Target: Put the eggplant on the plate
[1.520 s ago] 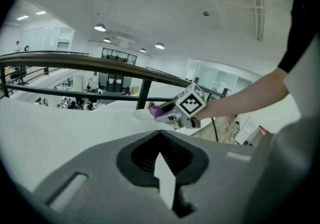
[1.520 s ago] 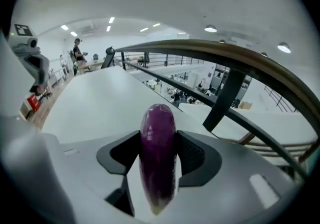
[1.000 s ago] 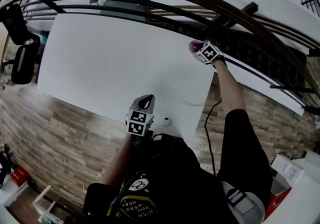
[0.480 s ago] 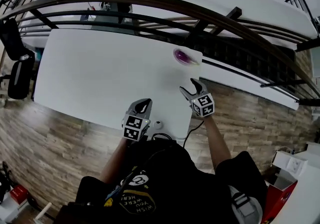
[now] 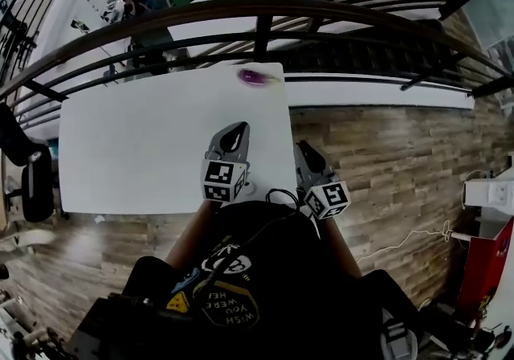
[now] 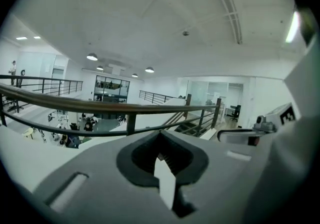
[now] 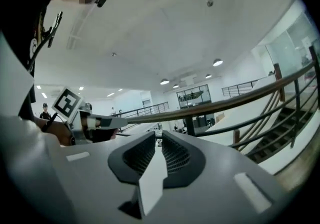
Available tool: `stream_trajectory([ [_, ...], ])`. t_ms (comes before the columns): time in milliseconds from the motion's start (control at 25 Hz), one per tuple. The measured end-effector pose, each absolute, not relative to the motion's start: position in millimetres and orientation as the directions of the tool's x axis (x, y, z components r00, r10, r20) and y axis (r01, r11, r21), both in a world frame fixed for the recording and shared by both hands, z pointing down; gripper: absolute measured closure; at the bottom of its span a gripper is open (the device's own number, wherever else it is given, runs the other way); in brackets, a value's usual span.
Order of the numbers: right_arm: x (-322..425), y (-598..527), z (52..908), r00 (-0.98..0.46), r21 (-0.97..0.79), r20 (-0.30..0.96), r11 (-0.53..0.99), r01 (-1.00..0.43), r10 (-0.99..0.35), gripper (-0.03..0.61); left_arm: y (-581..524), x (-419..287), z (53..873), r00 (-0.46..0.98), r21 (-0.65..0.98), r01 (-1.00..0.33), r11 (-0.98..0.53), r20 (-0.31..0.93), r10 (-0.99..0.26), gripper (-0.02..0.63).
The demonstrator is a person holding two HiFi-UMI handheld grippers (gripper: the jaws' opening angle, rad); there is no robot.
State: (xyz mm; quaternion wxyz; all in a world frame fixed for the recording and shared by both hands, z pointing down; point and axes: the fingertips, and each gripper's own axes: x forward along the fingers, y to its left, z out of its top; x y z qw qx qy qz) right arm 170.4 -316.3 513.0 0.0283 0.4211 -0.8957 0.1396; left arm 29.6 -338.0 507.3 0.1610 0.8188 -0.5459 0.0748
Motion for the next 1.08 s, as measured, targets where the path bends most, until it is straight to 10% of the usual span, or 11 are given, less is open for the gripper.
stream_trajectory([
  [1080, 170.9, -307.0, 489.1, -0.624, -0.243, 0.143, 0.584, -0.774, -0.768, 0.578, -301.3, 45.5, 497.0, 0.377, 0.134, -0.926, -0.353, 0.292, -0.879, 0.609],
])
